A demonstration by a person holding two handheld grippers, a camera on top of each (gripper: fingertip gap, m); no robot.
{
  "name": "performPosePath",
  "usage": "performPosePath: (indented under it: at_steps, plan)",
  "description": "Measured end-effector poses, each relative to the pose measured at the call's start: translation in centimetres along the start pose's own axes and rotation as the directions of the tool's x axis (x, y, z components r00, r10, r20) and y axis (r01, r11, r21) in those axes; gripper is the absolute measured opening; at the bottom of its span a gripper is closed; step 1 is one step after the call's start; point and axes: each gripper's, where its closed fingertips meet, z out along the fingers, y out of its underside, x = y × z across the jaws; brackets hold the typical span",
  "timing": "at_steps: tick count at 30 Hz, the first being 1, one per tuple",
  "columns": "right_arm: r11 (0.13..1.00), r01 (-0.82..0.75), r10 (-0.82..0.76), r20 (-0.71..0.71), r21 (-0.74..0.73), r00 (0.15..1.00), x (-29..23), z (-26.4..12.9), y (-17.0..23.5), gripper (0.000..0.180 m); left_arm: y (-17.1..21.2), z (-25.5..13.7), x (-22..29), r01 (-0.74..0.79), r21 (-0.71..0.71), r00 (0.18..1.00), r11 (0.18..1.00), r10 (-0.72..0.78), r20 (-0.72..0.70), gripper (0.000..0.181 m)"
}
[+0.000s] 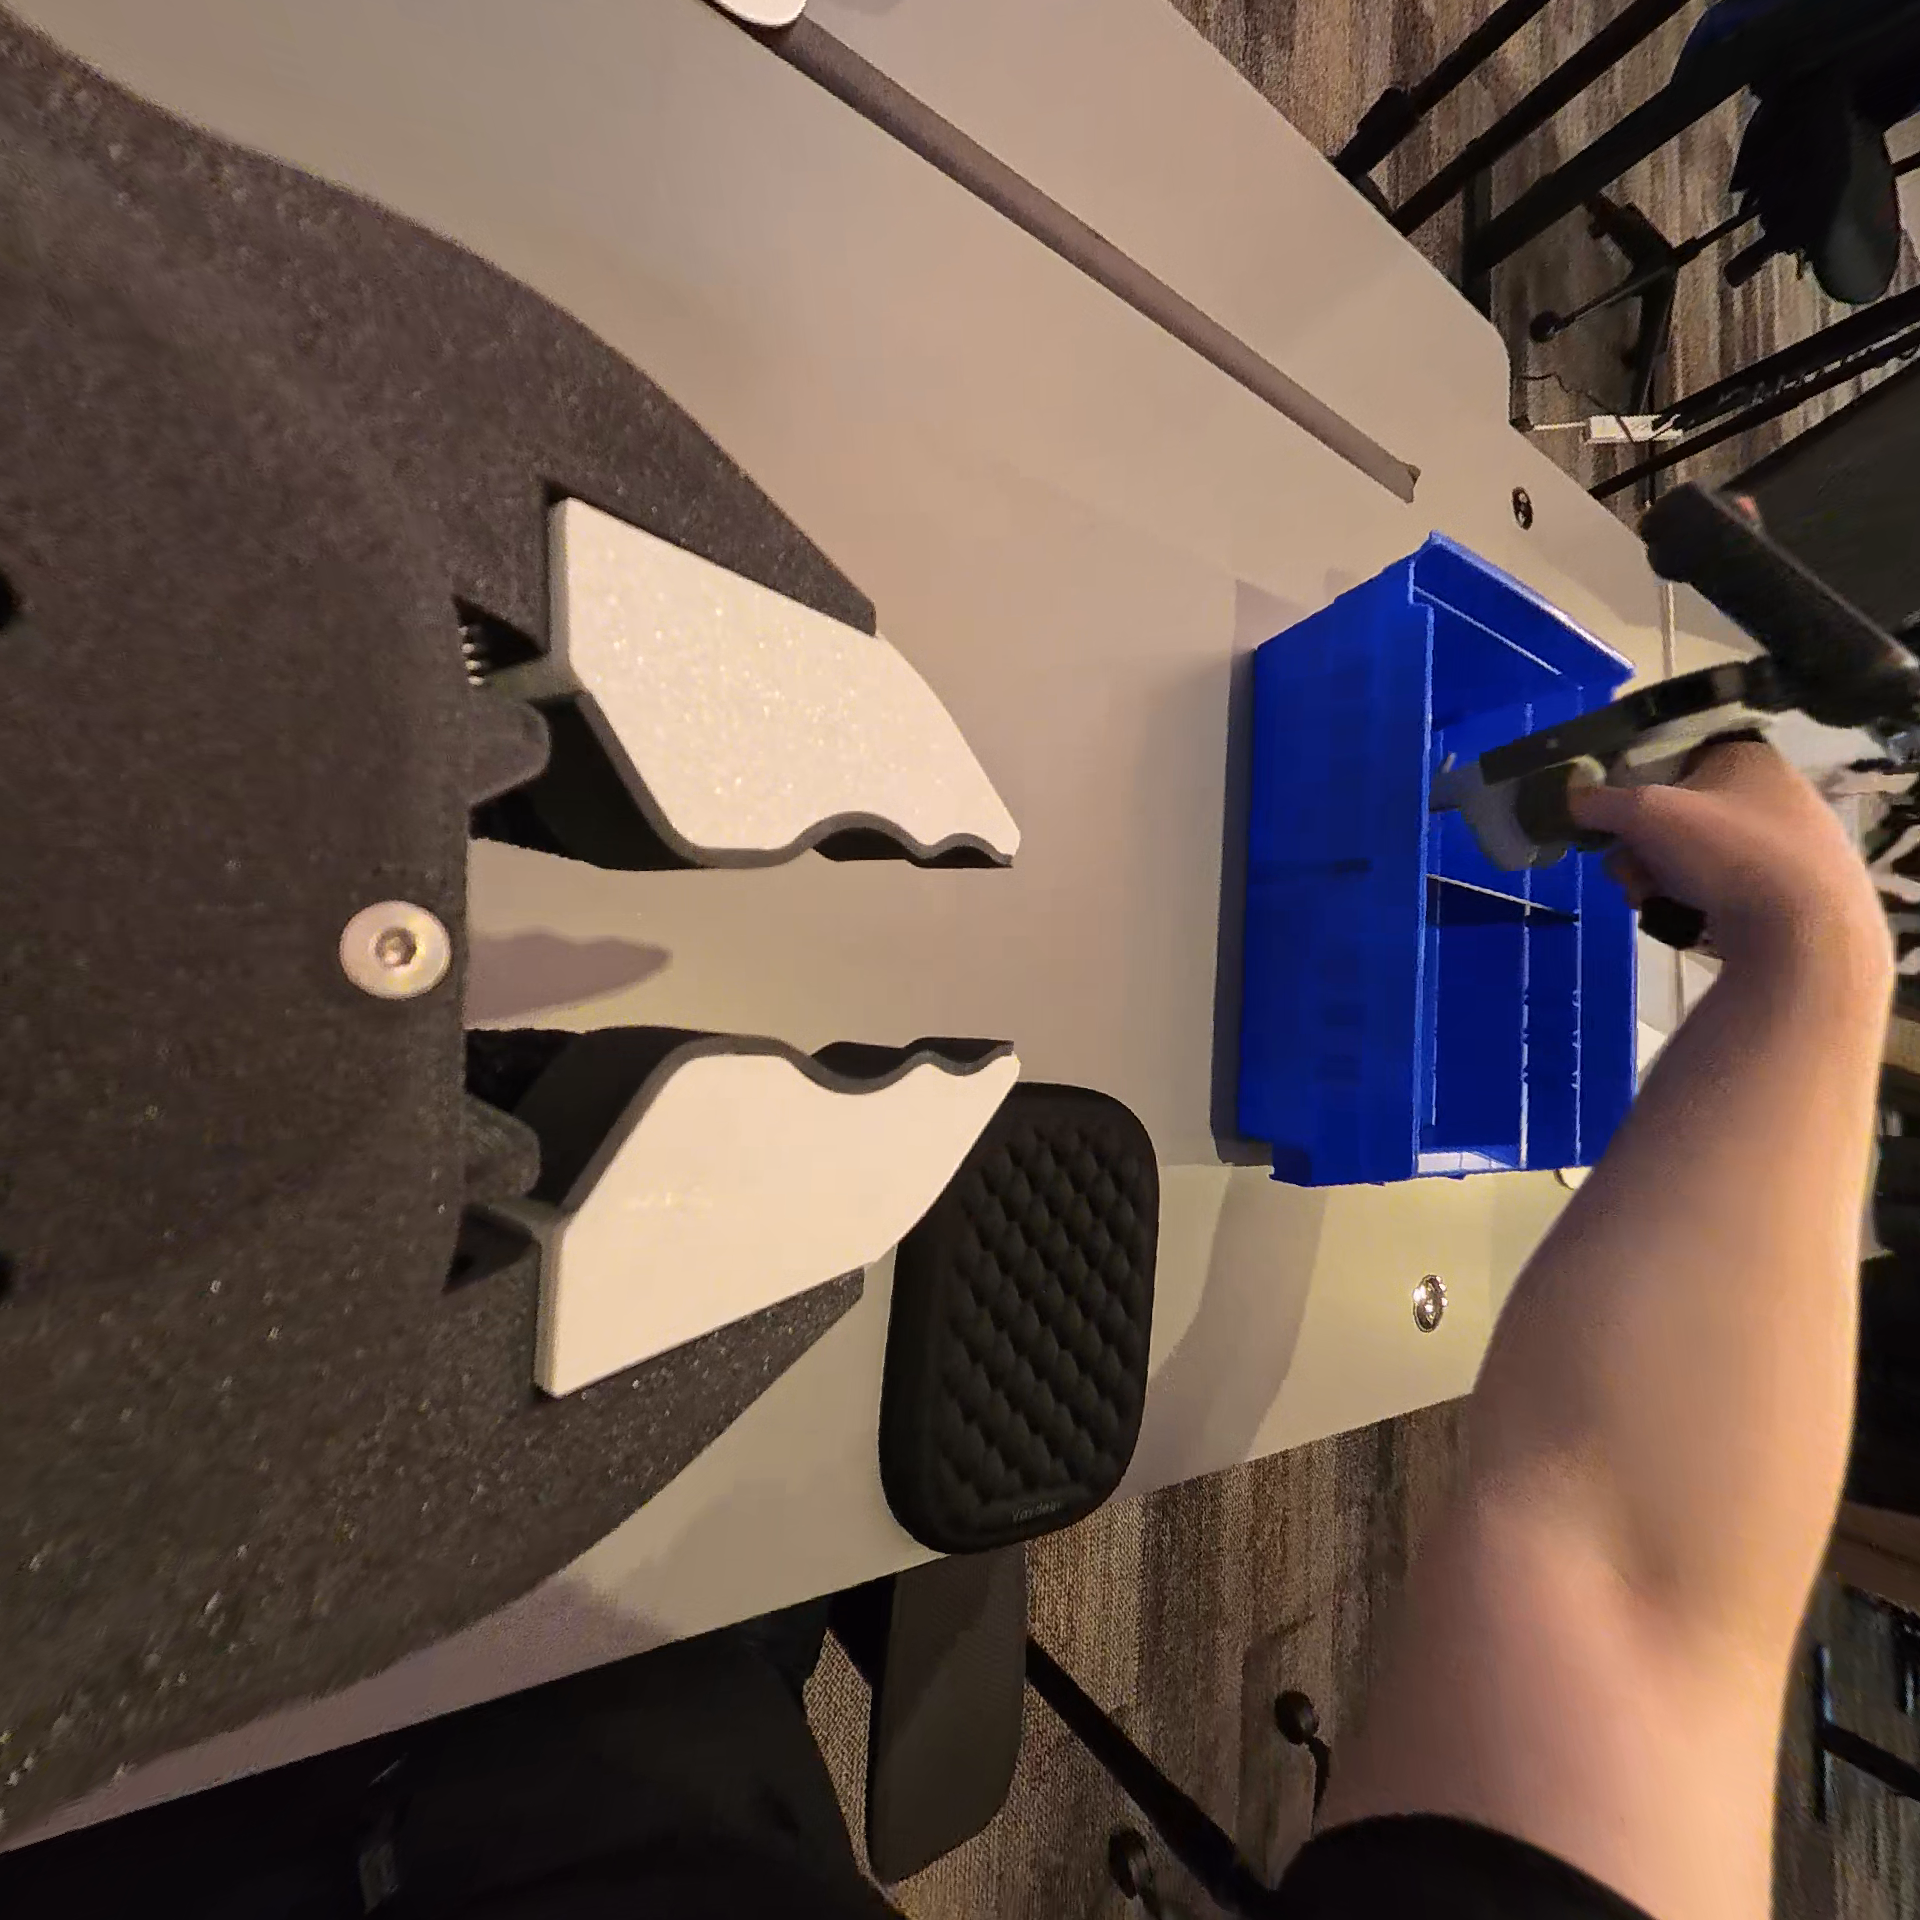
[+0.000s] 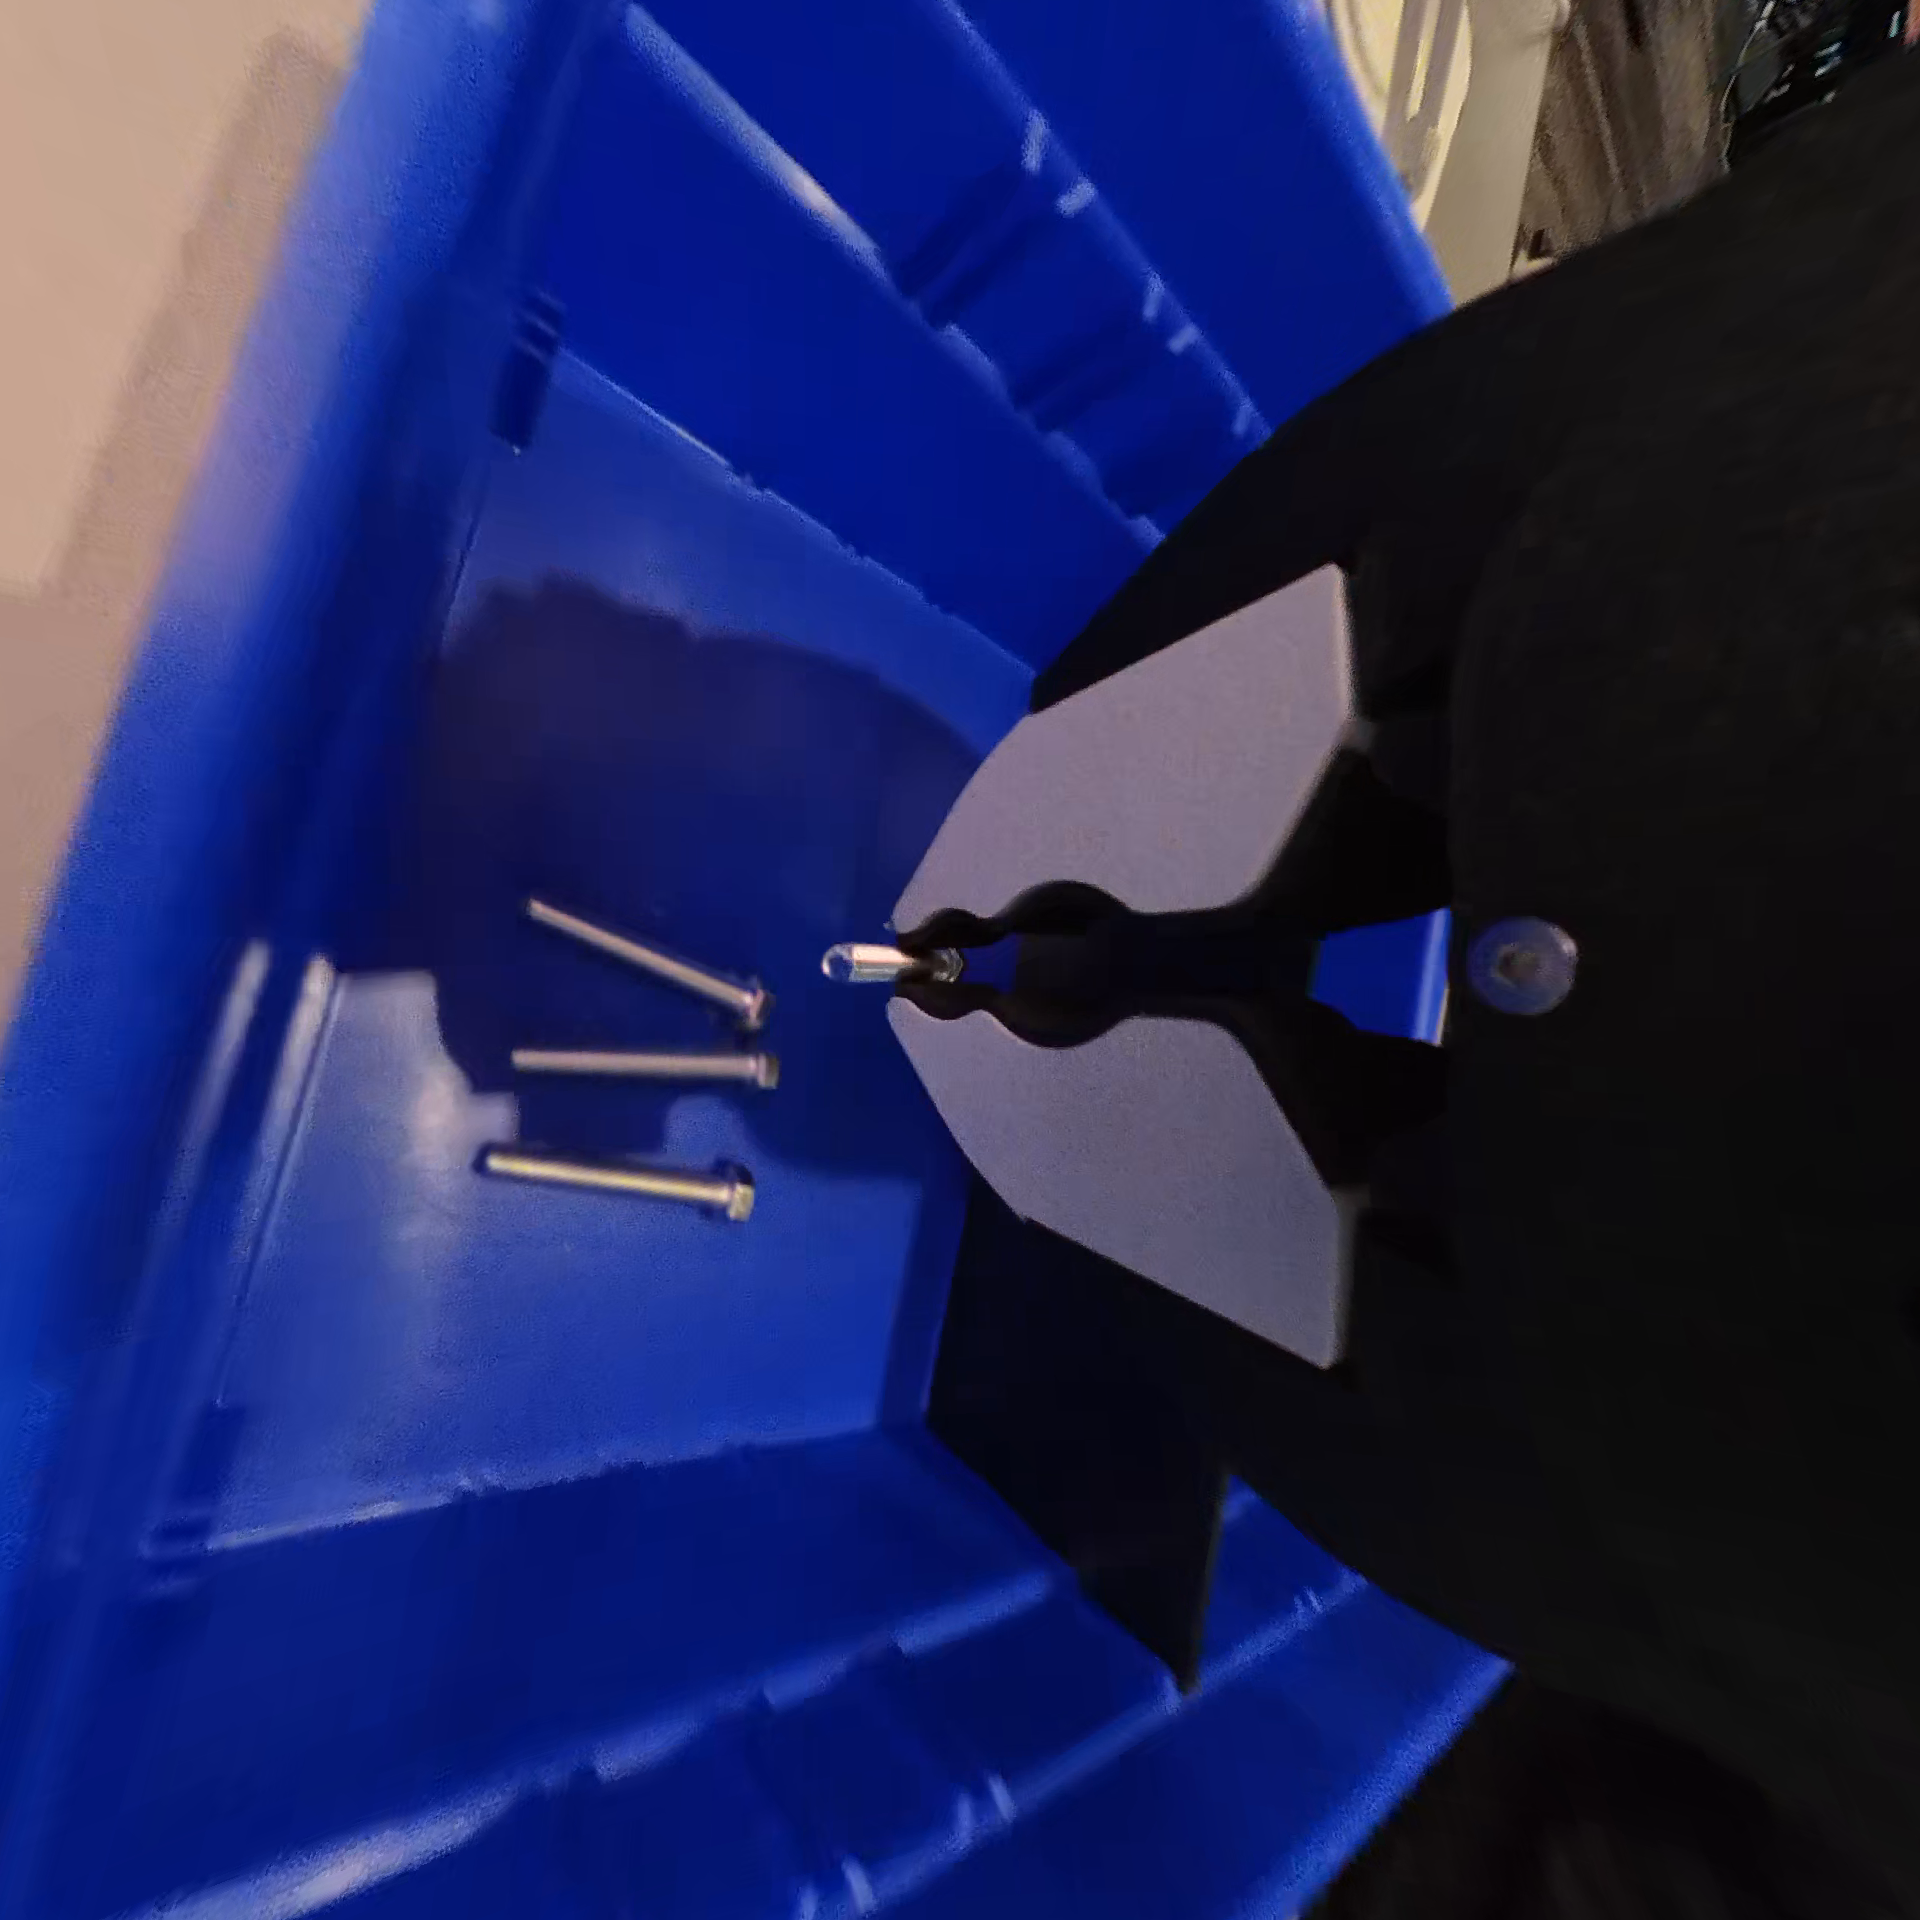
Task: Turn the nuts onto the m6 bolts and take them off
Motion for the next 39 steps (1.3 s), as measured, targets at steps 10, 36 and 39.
performPosePath:
  at_steps: [10, 36, 39]
  plan:
    - [1.0, 0.027, -0.027, -0.008, 0.007, 1.0, 1.7, 1.9, -1.9, 0.006, -0.1, -0.3, -0.8, 0.006, -0.008, 1.0, 1.0, -0.006, 0.019, 0.03]
    - [0.856, 0.03, 0.058, -0.154, 0.516, 0.986, 7.2, -6.2, 13.5, 0.041, -3.6, -5.7, -2.1, 0.005, 0.1, 0.986, 0.995, -0.021, 0.163, 0.029]
    - [0.874, -0.037, 0.079, -0.065, 0.484, 0.995, 7.2, -4.6, 13.0, 0.043, -4.3, -6.6, -2.1, 0.007, 0.106, 0.982, 0.994, -0.027, 0.187, 0.029]
